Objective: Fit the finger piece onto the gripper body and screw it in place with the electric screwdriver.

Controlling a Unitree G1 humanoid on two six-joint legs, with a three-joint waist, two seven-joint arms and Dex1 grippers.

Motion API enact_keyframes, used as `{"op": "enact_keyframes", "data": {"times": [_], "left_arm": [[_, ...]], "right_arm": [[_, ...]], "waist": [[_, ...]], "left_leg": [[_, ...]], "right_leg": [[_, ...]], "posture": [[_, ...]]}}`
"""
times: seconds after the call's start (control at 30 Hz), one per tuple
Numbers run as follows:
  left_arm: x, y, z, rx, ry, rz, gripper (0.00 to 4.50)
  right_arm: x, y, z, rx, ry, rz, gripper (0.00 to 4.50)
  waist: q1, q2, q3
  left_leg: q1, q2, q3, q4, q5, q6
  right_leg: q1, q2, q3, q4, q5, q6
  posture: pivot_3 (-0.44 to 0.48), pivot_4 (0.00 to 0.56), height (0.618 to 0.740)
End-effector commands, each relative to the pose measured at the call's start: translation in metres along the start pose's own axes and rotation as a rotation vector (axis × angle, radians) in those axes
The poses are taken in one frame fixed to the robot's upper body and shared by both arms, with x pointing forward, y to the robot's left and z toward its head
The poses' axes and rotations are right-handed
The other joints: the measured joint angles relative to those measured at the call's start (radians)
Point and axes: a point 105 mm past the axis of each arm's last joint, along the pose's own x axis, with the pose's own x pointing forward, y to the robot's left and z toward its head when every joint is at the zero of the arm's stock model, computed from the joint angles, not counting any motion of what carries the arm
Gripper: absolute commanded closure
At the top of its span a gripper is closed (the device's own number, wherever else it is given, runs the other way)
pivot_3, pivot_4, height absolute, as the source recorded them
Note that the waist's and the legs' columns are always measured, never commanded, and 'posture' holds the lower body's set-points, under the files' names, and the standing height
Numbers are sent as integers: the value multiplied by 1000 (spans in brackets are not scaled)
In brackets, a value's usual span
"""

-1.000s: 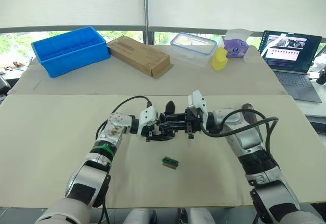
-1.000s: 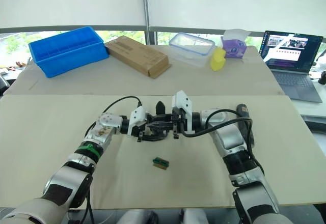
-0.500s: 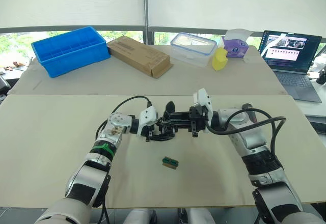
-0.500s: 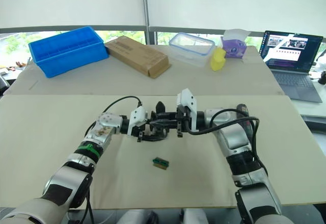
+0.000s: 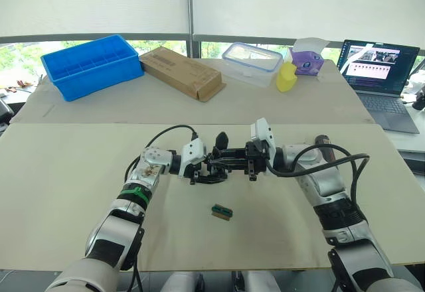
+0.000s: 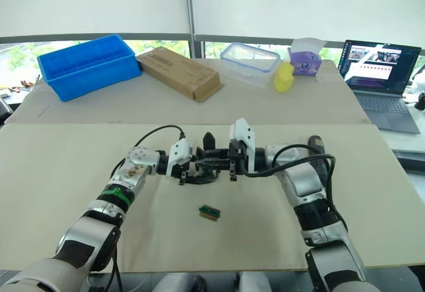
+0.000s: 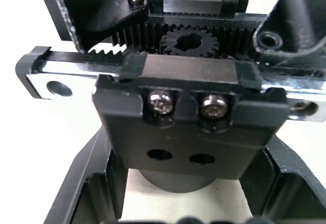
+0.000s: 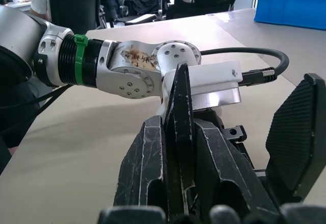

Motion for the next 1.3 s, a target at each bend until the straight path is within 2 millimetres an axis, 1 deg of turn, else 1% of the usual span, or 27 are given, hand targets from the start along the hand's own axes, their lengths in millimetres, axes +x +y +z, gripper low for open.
{"op": "enact_keyframes", "data": {"times": [0.03, 0.1, 0.23, 0.37, 0.57, 0.6, 0.7, 0.8, 0.93, 1.13, 1.23, 1.3], "left_arm": [[1, 3, 12, 41, -32, 5, 2158], [1, 3, 12, 41, -32, 5, 2158], [1, 3, 11, 40, -31, 3, 2158], [1, 3, 12, 41, -33, 3, 2158], [2, 3, 12, 43, -33, 4, 2158], [2, 3, 12, 43, -34, 4, 2158], [2, 3, 12, 44, -34, 4, 2158], [3, 2, 12, 44, -34, 2, 2158], [2, 3, 12, 45, -31, 9, 2158], [-1, 7, 13, 46, -28, 21, 2158], [-1, 7, 14, 47, -28, 24, 2158], [-1, 7, 14, 48, -28, 25, 2158]], "right_arm": [[2, 1, 12, -38, -35, 9, 4169], [2, 0, 17, -40, -45, 10, 4169], [2, 1, 15, -40, -35, 9, 4169], [2, 2, -2, -24, 26, 5, 4169], [0, 2, -15, 1, 65, -4, 4169], [0, 2, -20, 10, 71, -5, 4169], [-4, 4, -34, 47, 58, -18, 4169], [-7, 4, -41, 60, 34, -32, 4169], [-13, 2, -55, 64, 53, -46, 4169], [-13, 2, -62, 98, 109, 40, 4169], [-11, 7, -70, 151, 189, 125, 4169], [-12, 8, -74, 178, 222, 136, 4169]], "waist": [[0, 0, 0], [0, 0, 0], [0, 0, 0], [0, 0, 0], [1, 0, 0], [1, 0, 0], [1, 0, 0], [1, 1, -1], [0, 1, -1], [0, 2, -2], [0, 2, -3], [0, 3, -4]], "left_leg": [[0, 0, 0, 0, 0, 0], [0, 0, 0, 0, 0, 0], [0, 0, 0, 0, 0, 0], [0, 0, 0, 0, 0, 0], [0, 0, 0, 0, 0, 0], [0, 0, 0, 0, 0, 0], [1, 0, 0, 0, 0, 0], [2, 0, 0, 0, 0, 0], [3, 0, 0, 0, 0, 0], [3, 0, 0, 0, 0, 0], [4, 0, 0, 0, 0, 0], [4, 0, 0, 0, 0, 0]], "right_leg": [[0, 0, 0, 0, 0, 0], [0, 0, 0, 0, 0, 0], [0, 0, 0, 0, 0, 0], [0, 0, 0, 0, 0, 0], [0, 0, 0, 0, 0, 0], [0, 0, 0, 0, 0, 0], [1, 0, 0, 0, 0, 0], [2, 0, 0, 0, 0, 0], [3, 0, 0, 0, 0, 0], [4, 0, 0, 0, 0, 0], [4, 0, 0, 0, 0, 0], [4, 0, 0, 0, 0, 0]], "posture": [[0, 150, 740], [0, 150, 740], [0, 150, 740], [0, 150, 740], [0, 150, 740], [0, 150, 740], [0, 150, 740], [0, 150, 740], [0, 150, 740], [0, 150, 740], [0, 150, 740], [0, 150, 740]]}}
